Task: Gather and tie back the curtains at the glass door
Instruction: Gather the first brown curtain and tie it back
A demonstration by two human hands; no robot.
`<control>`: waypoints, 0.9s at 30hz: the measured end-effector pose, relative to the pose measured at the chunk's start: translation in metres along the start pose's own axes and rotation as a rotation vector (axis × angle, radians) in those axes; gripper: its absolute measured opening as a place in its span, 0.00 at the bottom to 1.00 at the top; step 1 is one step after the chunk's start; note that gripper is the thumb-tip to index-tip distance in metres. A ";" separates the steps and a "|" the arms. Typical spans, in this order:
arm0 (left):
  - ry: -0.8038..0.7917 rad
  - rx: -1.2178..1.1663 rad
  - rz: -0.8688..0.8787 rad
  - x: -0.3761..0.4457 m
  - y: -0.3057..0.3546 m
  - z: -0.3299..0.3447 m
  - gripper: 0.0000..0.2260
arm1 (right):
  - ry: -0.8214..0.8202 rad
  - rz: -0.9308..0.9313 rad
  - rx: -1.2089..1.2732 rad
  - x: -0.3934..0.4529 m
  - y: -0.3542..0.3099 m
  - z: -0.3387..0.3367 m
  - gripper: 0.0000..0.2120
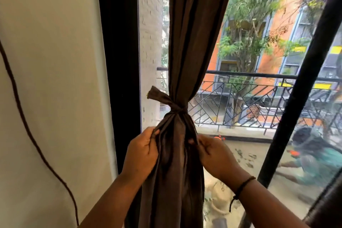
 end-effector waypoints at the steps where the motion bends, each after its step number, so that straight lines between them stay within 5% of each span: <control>1: -0.007 0.010 0.015 0.002 -0.002 0.000 0.10 | 0.046 0.008 -0.059 0.000 -0.002 -0.005 0.20; 4: -0.035 -0.037 0.041 0.003 0.001 0.003 0.08 | 0.191 0.146 0.063 -0.013 0.000 -0.007 0.10; 8: -0.139 -0.176 0.116 -0.008 0.012 0.008 0.04 | 0.225 0.266 0.309 -0.046 -0.017 0.018 0.16; 13: -0.419 -0.629 -0.199 -0.014 0.005 0.027 0.04 | 0.291 0.298 0.338 -0.051 -0.028 0.022 0.09; 19: -0.238 -0.551 -0.245 -0.007 -0.008 0.009 0.14 | 0.365 0.329 0.087 -0.049 -0.022 -0.004 0.08; 27: -0.009 -0.155 0.175 -0.010 0.023 -0.050 0.04 | 0.472 0.380 0.058 -0.053 -0.020 -0.046 0.14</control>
Point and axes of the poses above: each hand's wrist, its own x-axis towards the middle knuckle, its own z-axis out of the palm, y = z × x, the point moved 10 cm from there along x, towards the middle knuckle, and after that the axes turned 3 degrees about y, right-handed, at the moved point
